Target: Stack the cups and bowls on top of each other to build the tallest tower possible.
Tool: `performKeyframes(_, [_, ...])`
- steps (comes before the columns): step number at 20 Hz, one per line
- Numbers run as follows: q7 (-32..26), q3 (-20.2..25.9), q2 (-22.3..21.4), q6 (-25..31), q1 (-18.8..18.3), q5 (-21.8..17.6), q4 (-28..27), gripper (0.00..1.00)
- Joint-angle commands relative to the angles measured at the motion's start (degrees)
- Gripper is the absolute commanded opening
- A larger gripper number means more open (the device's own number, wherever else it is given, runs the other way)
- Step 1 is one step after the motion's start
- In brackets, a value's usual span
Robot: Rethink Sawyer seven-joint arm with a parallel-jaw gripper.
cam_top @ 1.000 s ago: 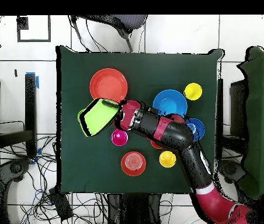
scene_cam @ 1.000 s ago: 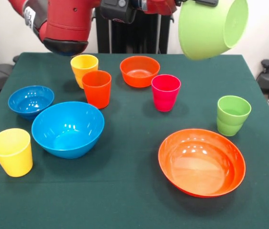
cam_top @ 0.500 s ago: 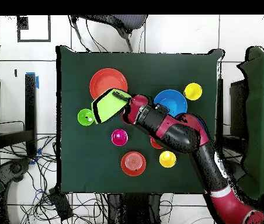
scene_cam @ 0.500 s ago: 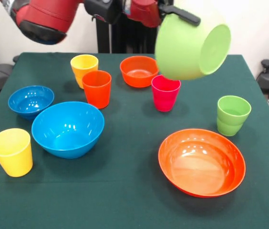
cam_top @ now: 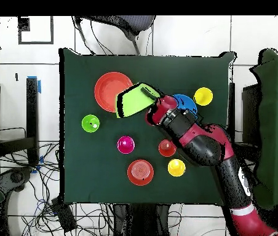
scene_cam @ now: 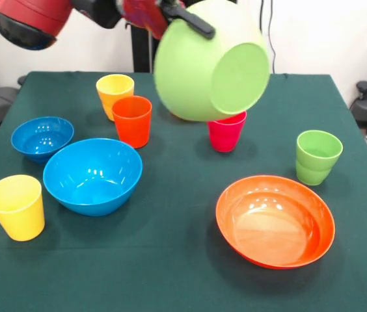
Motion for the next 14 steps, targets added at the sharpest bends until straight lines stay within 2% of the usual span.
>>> performKeyframes(1, [-13.57,-6.23,6.49,-3.84,-0.12,-3.79,-1.51,0.0])
performKeyframes(2, [-14.43,-5.92,7.66,-4.87,-0.59,-4.15,-1.45,0.0])
performKeyframes(4, [-13.48,-6.37,6.69,-6.76,-0.45,-5.95,-1.68,0.0])
performKeyframes(14, [-16.23,-8.56,4.23,-7.57,-0.43,-8.93,-1.94,0.0])
